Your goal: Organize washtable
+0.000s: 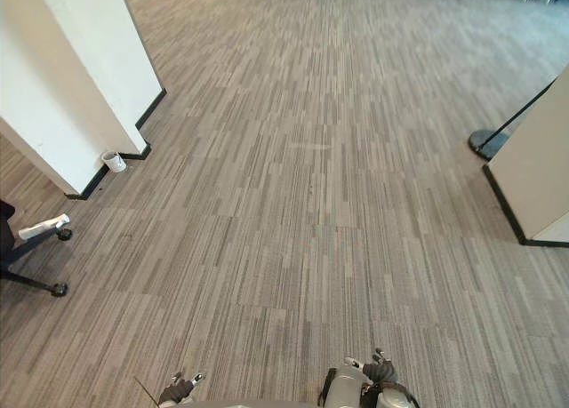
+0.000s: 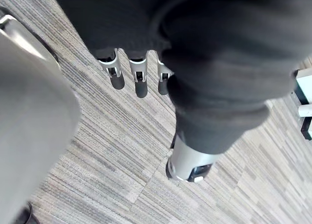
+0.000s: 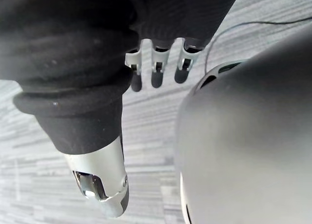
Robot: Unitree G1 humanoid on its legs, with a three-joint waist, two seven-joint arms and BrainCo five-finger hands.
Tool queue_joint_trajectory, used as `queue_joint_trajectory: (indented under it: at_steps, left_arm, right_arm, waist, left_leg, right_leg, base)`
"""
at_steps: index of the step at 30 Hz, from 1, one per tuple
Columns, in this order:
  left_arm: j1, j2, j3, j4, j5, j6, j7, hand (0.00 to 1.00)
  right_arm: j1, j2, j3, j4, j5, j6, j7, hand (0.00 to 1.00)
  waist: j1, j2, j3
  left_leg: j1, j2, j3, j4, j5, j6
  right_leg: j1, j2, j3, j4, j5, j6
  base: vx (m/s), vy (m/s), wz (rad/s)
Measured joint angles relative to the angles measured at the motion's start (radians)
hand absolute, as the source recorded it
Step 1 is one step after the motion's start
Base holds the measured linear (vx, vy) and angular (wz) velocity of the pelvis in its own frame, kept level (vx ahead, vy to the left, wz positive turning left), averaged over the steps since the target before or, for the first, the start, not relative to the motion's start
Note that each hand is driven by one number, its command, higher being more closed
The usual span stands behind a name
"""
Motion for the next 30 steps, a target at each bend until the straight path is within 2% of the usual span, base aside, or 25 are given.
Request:
queue_joint_trajectory:
  at_steps: [2, 3, 4, 6, 7, 8, 9, 10, 12, 13, 15, 16, 17, 18, 19, 20, 21, 22, 23, 24, 25, 26, 28, 29, 30]
  left_arm:
    - [0.000, -0.002, -0.001, -0.023, 0.000, -0.005, -0.001, 0.00]
    - [-0.004, -0.001, 0.002, -0.025, -0.001, -0.012, -0.002, 0.00]
    - [-0.006, 0.001, 0.011, -0.023, -0.001, -0.012, -0.002, 0.00]
    - [-0.004, 0.005, 0.048, -0.021, -0.002, -0.009, -0.001, 0.00]
    - [0.004, 0.007, 0.056, -0.019, -0.001, -0.009, -0.001, 0.00]
    - [0.027, 0.012, 0.077, -0.011, -0.005, -0.002, -0.002, 0.00]
    - [0.034, 0.022, 0.081, -0.011, -0.005, 0.001, -0.001, 0.00]
    - [0.035, 0.026, 0.095, -0.012, -0.008, -0.001, 0.000, 0.00]
    - [0.034, 0.037, 0.110, -0.009, -0.010, 0.006, 0.000, 0.00]
    - [0.038, 0.036, 0.107, -0.010, -0.009, 0.005, 0.000, 0.00]
    - [0.042, 0.043, 0.102, -0.010, -0.009, 0.005, -0.001, 0.00]
    - [0.046, 0.053, 0.090, 0.003, -0.008, 0.004, 0.000, 0.00]
    - [0.046, 0.067, 0.076, 0.018, -0.007, 0.005, -0.001, 0.00]
    - [0.056, 0.084, 0.053, 0.034, -0.001, 0.013, -0.002, 0.00]
    - [0.055, 0.087, 0.050, 0.037, 0.002, 0.015, -0.001, 0.00]
    - [0.058, 0.093, 0.047, 0.045, 0.004, 0.021, -0.001, 0.00]
    - [0.057, 0.096, 0.045, 0.059, 0.005, 0.024, -0.002, 0.00]
    - [0.058, 0.096, 0.045, 0.067, 0.006, 0.023, -0.001, 0.00]
    - [0.057, 0.100, 0.047, 0.077, 0.013, 0.023, -0.002, 0.00]
    - [0.055, 0.100, 0.051, 0.079, 0.023, 0.023, -0.001, 0.00]
    - [0.055, 0.097, 0.061, 0.080, 0.032, 0.023, -0.001, 0.00]
    - [0.056, 0.093, 0.069, 0.087, 0.042, 0.022, -0.001, 0.00]
    - [0.055, 0.085, 0.070, 0.086, 0.043, 0.022, 0.000, 0.00]
    - [0.061, 0.079, 0.075, 0.087, 0.044, 0.023, 0.000, 0.00]
    - [0.060, 0.076, 0.092, 0.087, 0.052, 0.023, 0.000, 0.00]
  right_arm:
    - [-0.003, 0.010, 0.001, 0.003, 0.009, -0.001, -0.001, 0.00]
    - [-0.023, 0.011, 0.000, 0.019, 0.013, 0.000, 0.000, 0.00]
    - [-0.028, 0.014, -0.001, 0.021, 0.014, 0.003, -0.001, 0.00]
    - [-0.037, 0.036, 0.001, 0.028, 0.014, 0.004, 0.001, 0.00]
    - [-0.038, 0.044, 0.005, 0.028, 0.015, 0.004, 0.001, 0.00]
    - [-0.039, 0.059, 0.044, 0.030, 0.014, 0.004, 0.001, 0.00]
    - [-0.033, 0.074, 0.067, 0.029, 0.014, 0.003, 0.002, 0.00]
    - [-0.034, 0.093, 0.106, 0.029, 0.014, 0.000, 0.006, 0.00]
    - [-0.043, 0.105, 0.121, 0.026, 0.015, -0.004, 0.010, 0.00]
    - [-0.045, 0.105, 0.096, 0.025, 0.015, -0.009, 0.008, 0.00]
    - [-0.044, 0.102, 0.046, 0.033, 0.013, -0.014, 0.008, 0.00]
    - [-0.044, 0.095, 0.024, 0.059, 0.013, -0.016, 0.008, 0.00]
    - [-0.040, 0.094, 0.016, 0.075, 0.013, -0.010, 0.007, 0.00]
    - [-0.034, 0.082, 0.011, 0.072, 0.015, -0.010, 0.008, 0.00]
    - [-0.030, 0.076, 0.010, 0.072, 0.015, -0.011, 0.009, 0.00]
    - [-0.027, 0.068, 0.009, 0.070, 0.014, -0.011, 0.013, 0.00]
    - [-0.008, 0.064, 0.007, 0.055, 0.014, -0.014, 0.019, 0.00]
    - [0.001, 0.060, 0.005, 0.050, 0.014, -0.020, 0.021, 0.00]
    - [0.013, 0.063, -0.011, 0.048, 0.028, -0.025, 0.026, 0.00]
    - [0.016, 0.066, -0.022, 0.035, 0.037, -0.027, 0.024, 0.00]
    - [0.018, 0.067, -0.022, 0.026, 0.042, -0.027, 0.026, 0.00]
    - [0.021, 0.065, -0.023, 0.013, 0.043, -0.031, 0.026, 0.00]
    - [0.020, 0.061, -0.026, 0.009, 0.045, -0.030, 0.027, 0.00]
    - [0.021, 0.057, -0.023, 0.003, 0.046, -0.029, 0.027, 0.00]
    - [0.031, 0.065, -0.013, -0.004, 0.045, -0.028, 0.026, 0.00]
  waist:
    - [0.003, -0.011, -0.001]
    - [0.008, -0.008, 0.001]
    - [0.015, -0.010, 0.002]
    - [0.053, -0.032, 0.016]
    - [0.058, -0.036, 0.018]
    - [0.071, -0.066, 0.016]
    - [0.066, -0.084, 0.015]
    - [0.056, -0.127, 0.010]
    - [0.077, -0.145, 0.010]
    - [0.090, -0.147, 0.008]
    - [0.100, -0.148, 0.003]
    - [0.095, -0.149, 0.001]
    - [0.079, -0.163, 0.002]
    - [0.059, -0.159, 0.002]
    - [0.050, -0.151, 0.004]
    - [0.049, -0.151, 0.005]
    - [0.041, -0.146, 0.005]
    - [0.032, -0.142, 0.006]
    - [0.011, -0.141, 0.006]
    - [0.003, -0.141, 0.006]
    - [-0.005, -0.139, 0.005]
    - [-0.005, -0.131, 0.000]
    - [-0.005, -0.118, 0.001]
    - [-0.006, -0.108, 0.000]
    - [-0.005, -0.110, -0.002]
  left_leg:
    - [-0.110, -0.034, 0.066, -0.029, -0.019, 0.004]
    - [-0.183, -0.068, 0.086, -0.098, -0.046, -0.007]
    - [-0.208, -0.089, 0.096, -0.156, -0.056, -0.001]
    - [-0.254, -0.184, 0.103, -0.465, -0.044, 0.004]
    - [-0.257, -0.197, 0.095, -0.544, -0.007, 0.020]
    - [-0.246, -0.225, 0.102, -0.546, 0.057, 0.054]
    - [-0.243, -0.240, 0.114, -0.552, 0.045, 0.060]
    - [-0.248, -0.246, 0.117, -0.526, 0.025, 0.082]
    - [-0.247, -0.241, 0.146, -0.482, -0.002, 0.102]
    - [-0.219, -0.243, 0.170, -0.475, -0.016, 0.124]
    - [-0.162, -0.264, 0.174, -0.489, -0.058, 0.128]
    - [-0.114, -0.287, 0.161, -0.516, -0.117, 0.120]
    - [-0.086, -0.312, 0.154, -0.519, -0.132, 0.132]
    - [-0.036, -0.330, 0.134, -0.532, -0.156, 0.145]
    - [-0.007, -0.332, 0.127, -0.543, -0.171, 0.155]
    - [0.062, -0.339, 0.106, -0.584, -0.184, 0.156]
    - [0.140, -0.332, 0.089, -0.645, -0.183, 0.156]
    - [0.173, -0.324, 0.079, -0.673, -0.181, 0.151]
    - [0.233, -0.310, 0.060, -0.729, -0.167, 0.132]
    - [0.289, -0.302, 0.052, -0.773, -0.162, 0.122]
    - [0.312, -0.297, 0.050, -0.793, -0.162, 0.118]
    - [0.357, -0.283, 0.048, -0.843, -0.167, 0.104]
    - [0.413, -0.259, 0.050, -0.883, -0.177, 0.079]
    - [0.459, -0.238, 0.049, -0.897, -0.189, 0.057]
    - [0.496, -0.222, 0.045, -0.886, -0.192, 0.044]
  right_leg:
    - [0.089, 0.011, -0.017, -0.094, 0.000, 0.000]
    - [0.125, 0.024, -0.018, -0.137, 0.000, 0.000]
    - [0.138, 0.027, -0.016, -0.151, 0.000, 0.000]
    - [0.201, 0.016, 0.011, -0.199, -0.014, 0.011]
    - [0.219, 0.014, 0.026, -0.207, -0.024, 0.025]
    - [0.252, -0.002, 0.054, -0.221, -0.044, 0.041]
    - [0.252, -0.020, 0.058, -0.228, -0.044, 0.036]
    - [0.251, -0.028, 0.078, -0.231, -0.019, 0.005]
    - [0.252, -0.037, 0.138, -0.215, 0.027, 0.003]
    - [0.247, -0.051, 0.168, -0.169, 0.057, 0.020]
    - [0.185, -0.077, 0.211, 0.012, 0.082, 0.054]
    - [0.130, -0.095, 0.237, 0.177, 0.109, 0.100]
    - [0.089, -0.119, 0.257, 0.302, 0.166, 0.159]
    - [0.050, -0.136, 0.250, 0.435, 0.288, 0.157]
    - [0.026, -0.138, 0.245, 0.503, 0.297, 0.136]
    - [-0.041, -0.120, 0.239, 0.633, 0.230, 0.079]
    - [-0.101, -0.089, 0.217, 0.688, 0.143, 0.039]
    - [-0.127, -0.068, 0.193, 0.679, 0.108, 0.035]
    - [-0.174, -0.046, 0.134, 0.609, 0.042, 0.009]
    - [-0.224, -0.036, 0.096, 0.498, 0.011, -0.005]
    - [-0.242, -0.036, 0.075, 0.422, 0.012, -0.009]
    - [-0.275, -0.036, 0.016, 0.217, 0.026, -0.021]
    - [-0.294, -0.029, -0.033, 0.026, 0.093, -0.037]
    - [-0.286, -0.009, -0.058, -0.073, 0.200, -0.046]
    - [-0.258, 0.006, -0.052, -0.113, 0.359, -0.066]
  base:
    - [0.45, -0.148, 0.28]
    - [0.44, -0.068, 0.04]
    - [0.45, 0.011, -0.17]
    - [0.46, 0.090, -0.45]
    - [0.58, 0.183, -0.63]
    - [0.50, 0.155, -0.33]
    - [0.64, 0.190, -0.03]
    - [0.53, 0.169, 0.18]
    - [0.48, 0.177, -0.01]
    - [0.39, 0.156, -0.18]
    - [0.40, 0.164, -0.12]
    - [0.35, 0.124, 0.25]
    - [0.43, 0.125, 0.47]
    - [0.30, 0.064, 0.45]
    - [0.39, 0.076, 0.26]
    - [0.39, 0.055, 0.20]
    - [0.38, 0.035, 0.28]
    - [0.34, -0.006, 0.59]
    - [0.36, -0.051, 0.58]
    - [0.37, -0.062, 0.53]
    - [0.53, -0.113, 0.37]
    - [0.47, -0.103, 0.32]
    - [0.53, -0.125, 0.24]
    - [0.61, -0.156, 0.18]
    - [0.77, -0.196, 0.11]
